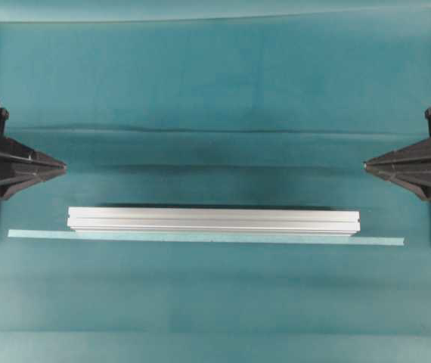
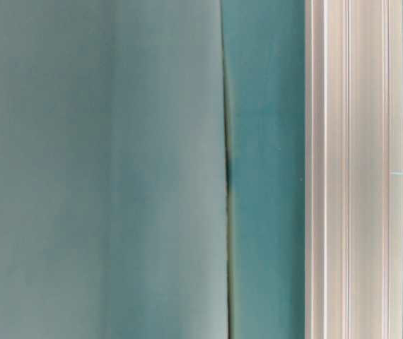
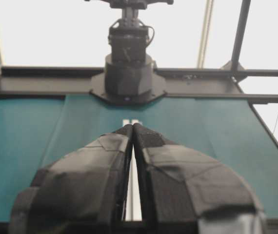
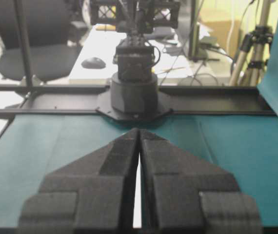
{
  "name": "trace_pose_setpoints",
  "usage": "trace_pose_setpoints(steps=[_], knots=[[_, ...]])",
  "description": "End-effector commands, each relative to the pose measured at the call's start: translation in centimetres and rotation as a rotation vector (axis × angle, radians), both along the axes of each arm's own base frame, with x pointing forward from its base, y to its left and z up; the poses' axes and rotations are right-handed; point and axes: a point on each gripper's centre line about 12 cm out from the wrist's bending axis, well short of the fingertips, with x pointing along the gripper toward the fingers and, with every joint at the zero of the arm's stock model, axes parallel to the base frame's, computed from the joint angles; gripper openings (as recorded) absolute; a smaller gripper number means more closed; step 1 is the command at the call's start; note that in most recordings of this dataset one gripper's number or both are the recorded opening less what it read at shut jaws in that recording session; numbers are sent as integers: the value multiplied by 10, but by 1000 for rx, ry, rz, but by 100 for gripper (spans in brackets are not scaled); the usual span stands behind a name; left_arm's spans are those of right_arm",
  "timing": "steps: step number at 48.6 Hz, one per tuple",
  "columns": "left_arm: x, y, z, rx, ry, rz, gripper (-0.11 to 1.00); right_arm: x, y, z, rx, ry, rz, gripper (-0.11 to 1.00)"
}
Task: Lift the metal rail with both hands.
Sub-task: 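Move both grippers inward and down over the two ends of the silver rail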
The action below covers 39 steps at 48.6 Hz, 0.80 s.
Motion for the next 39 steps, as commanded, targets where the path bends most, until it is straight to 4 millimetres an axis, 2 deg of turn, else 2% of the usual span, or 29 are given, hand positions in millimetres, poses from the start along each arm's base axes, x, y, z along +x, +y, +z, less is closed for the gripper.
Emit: trace_pose_setpoints(steps=[1,4,8,11,15,39], knots=[[13,3,-15,-28,124,11,14,3,-3,-3,5,12,-14,11],[20,3,-16,-49,182,12,14,7,-6,-6,84,39,-30,14],[29,3,-14,-67,224,14,3,13,-8,-5,178,65,-42,3],[34,3,-11,-74,240,15,-1,18,-10,-9,211,101,-48,1],[38,3,-8,-75,262,15,-1,24,-10,-16,230,155,-53,1],[60,7,-19,-81,554,44,-1,69,-20,-52,270,572,-111,1]])
